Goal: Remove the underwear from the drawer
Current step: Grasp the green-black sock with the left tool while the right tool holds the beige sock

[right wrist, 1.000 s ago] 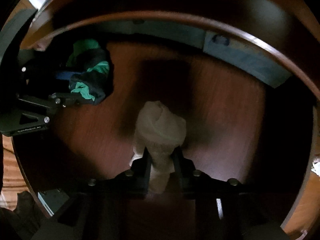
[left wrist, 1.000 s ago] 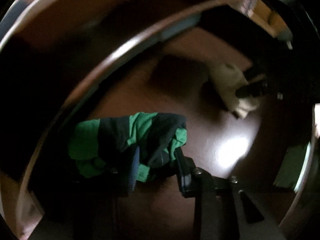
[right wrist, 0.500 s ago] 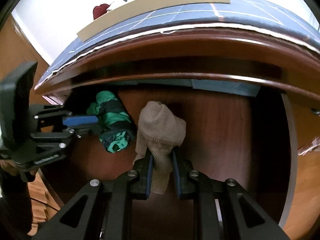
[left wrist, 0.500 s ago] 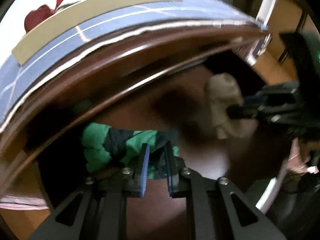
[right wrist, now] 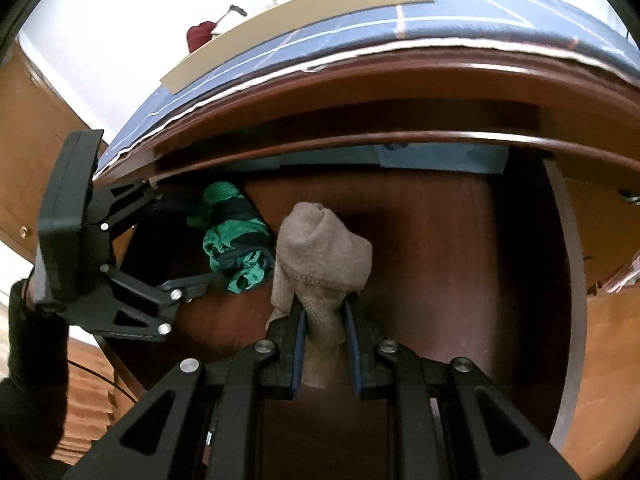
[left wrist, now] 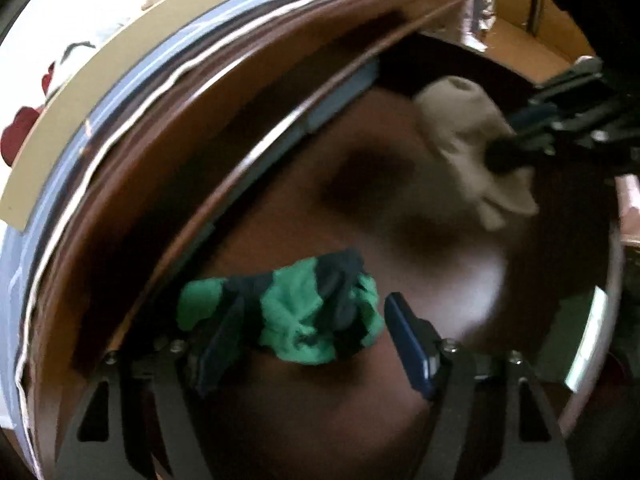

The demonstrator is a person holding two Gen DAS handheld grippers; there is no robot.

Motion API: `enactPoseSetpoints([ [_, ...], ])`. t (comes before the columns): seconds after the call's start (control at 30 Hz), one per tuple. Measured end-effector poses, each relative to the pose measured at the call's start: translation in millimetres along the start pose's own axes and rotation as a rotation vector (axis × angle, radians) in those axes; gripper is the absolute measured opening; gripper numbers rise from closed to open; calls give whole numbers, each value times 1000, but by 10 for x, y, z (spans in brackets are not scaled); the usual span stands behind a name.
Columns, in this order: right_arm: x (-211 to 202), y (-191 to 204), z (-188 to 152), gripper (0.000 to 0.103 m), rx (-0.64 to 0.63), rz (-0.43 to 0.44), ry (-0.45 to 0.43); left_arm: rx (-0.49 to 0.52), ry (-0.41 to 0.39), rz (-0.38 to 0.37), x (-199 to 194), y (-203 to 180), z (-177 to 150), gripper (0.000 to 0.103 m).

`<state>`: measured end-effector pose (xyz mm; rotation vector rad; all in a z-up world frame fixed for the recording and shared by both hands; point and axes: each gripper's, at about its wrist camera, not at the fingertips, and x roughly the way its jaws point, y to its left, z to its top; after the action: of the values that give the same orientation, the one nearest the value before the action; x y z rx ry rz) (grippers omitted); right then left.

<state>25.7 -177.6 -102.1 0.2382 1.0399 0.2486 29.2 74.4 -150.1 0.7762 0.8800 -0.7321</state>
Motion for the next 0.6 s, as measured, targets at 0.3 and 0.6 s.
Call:
enactPoseSetpoints([
  [0.3, 91, 68, -11, 20, 16, 14, -7, 37, 127, 77, 522, -192, 213, 98],
  [0.6, 125, 23, -61, 20, 39, 35, -7, -121, 102, -19, 383, -19, 103, 36],
])
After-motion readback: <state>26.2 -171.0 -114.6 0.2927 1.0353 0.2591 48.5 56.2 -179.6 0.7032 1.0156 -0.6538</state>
